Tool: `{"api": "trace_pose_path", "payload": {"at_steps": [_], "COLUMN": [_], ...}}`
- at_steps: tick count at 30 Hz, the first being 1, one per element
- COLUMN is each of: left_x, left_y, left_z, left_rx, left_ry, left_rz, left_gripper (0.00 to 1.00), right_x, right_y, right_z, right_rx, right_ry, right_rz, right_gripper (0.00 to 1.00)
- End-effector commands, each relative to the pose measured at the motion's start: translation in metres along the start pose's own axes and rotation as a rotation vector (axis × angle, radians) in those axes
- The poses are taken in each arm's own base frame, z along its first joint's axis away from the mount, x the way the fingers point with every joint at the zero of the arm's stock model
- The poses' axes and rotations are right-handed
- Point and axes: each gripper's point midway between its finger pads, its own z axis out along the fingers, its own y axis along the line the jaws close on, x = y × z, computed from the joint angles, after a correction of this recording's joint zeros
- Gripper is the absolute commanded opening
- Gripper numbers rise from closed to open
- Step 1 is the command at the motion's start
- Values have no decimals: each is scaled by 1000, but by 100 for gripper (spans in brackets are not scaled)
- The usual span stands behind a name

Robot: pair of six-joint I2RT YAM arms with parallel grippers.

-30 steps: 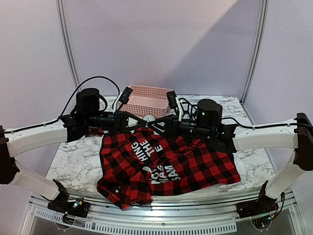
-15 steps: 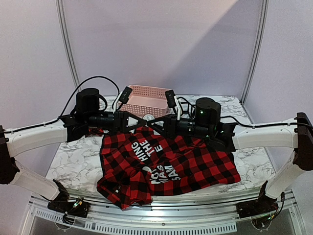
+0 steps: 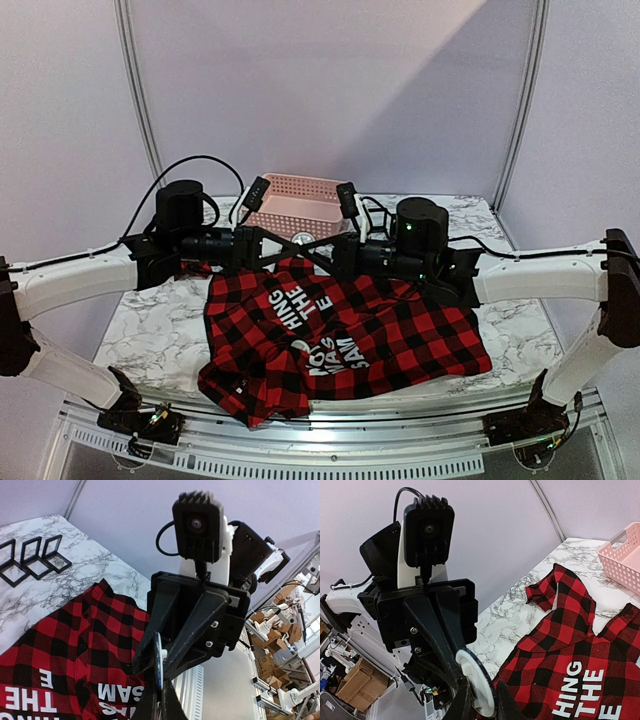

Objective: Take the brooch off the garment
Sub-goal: Close the brooch at the center of the board.

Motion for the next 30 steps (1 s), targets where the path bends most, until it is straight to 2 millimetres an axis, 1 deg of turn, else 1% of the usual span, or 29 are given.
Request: {"api": "trace_pose_path", "payload": {"at_steps": [1, 17, 21, 24, 27, 30], "left_x": [9, 8, 9, 11, 14, 15], "left_y": [-25, -24, -17, -8, 2, 7], "left_z": [2, 1, 2, 2, 3, 4], "left_rx": [91, 80, 42, -3, -42, -61], "left_ry": [36, 33, 35, 46, 61, 69], "left_rz": [36, 38, 35, 30, 15, 4], "left_gripper": [0, 0, 0, 0, 0, 0], "right_x": [4, 6, 8, 8, 10, 11], "right_y": [-24, -36, -38, -40, -38, -37], "right_z": [8, 6, 4, 3, 3, 3], "right_rx": [91, 123, 125, 129, 123, 110], "right_ry": [5, 2, -2, -3, 0, 3], "right_rz": [43, 85, 91, 93, 91, 82], "right_gripper": [14, 12, 12, 13, 13, 14]}}
